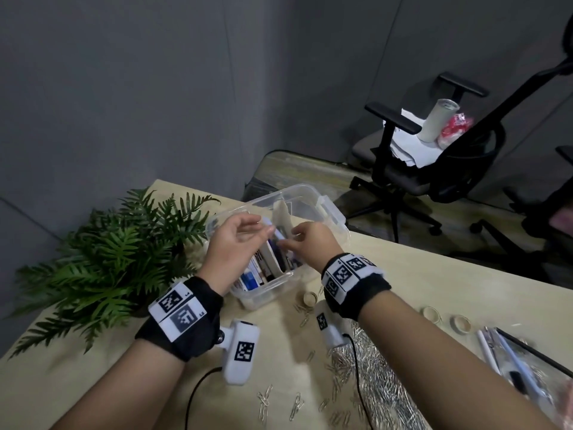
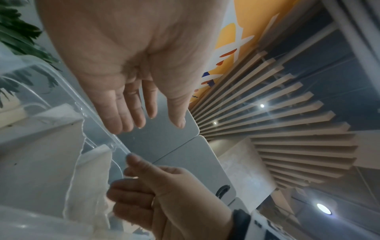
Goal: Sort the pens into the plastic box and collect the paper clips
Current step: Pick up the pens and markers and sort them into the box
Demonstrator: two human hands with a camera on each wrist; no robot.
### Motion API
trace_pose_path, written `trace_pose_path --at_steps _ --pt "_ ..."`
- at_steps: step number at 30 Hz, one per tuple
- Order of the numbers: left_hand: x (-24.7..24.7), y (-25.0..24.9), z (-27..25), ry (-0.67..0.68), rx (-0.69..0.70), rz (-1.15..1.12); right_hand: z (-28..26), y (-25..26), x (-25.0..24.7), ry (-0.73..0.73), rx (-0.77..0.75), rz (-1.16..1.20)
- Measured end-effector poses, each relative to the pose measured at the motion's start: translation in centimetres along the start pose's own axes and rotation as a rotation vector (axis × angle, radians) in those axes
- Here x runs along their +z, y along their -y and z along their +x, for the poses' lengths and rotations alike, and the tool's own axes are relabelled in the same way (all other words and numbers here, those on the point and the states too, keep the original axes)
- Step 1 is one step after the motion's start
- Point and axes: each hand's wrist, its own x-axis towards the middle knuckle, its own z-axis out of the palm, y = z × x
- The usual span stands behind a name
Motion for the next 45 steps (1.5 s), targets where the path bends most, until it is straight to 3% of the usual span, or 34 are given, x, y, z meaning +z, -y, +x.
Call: trace_pose_path --at_steps 4,7,12,19,26,36,41,45 --pt "1.7 -1.0 -1.7 0.107 -0.024 -0.021 -2.4 -2.4 -1.6 -0.097 -0.052 0.253" --pt "4.7 -1.1 -3.4 0.215 -0.096 -0.033 -5.5 -6.7 -3.8 -0.129 0.025 0.438" --pt "11.6 0.5 -6.3 0.399 -0.206 0.049 -11.8 -16.4 -7.2 -0.191 0.179 0.297" --pt "22.1 5.0 -10.1 0.573 -0.235 0.348 -18.7 -29.2 -10.8 -0.213 0.458 0.160" --pt "30.2 8.4 -12.2 0.489 -0.301 0.591 -21.0 -33.8 -11.9 -0.105 0.452 0.059" --pt "34.2 10.5 -11.2 0.387 -0.309 0.848 -19.1 -35.7 -10.7 -0.011 0.486 -0.013" --pt "35.0 10.9 -10.3 0.381 -0.293 0.871 -20.1 -36.1 -11.1 0.091 0.505 -0.102" --pt "34.9 10.5 -10.3 0.397 -0.352 0.727 -20.1 -36.0 -10.7 0.097 0.491 -0.126"
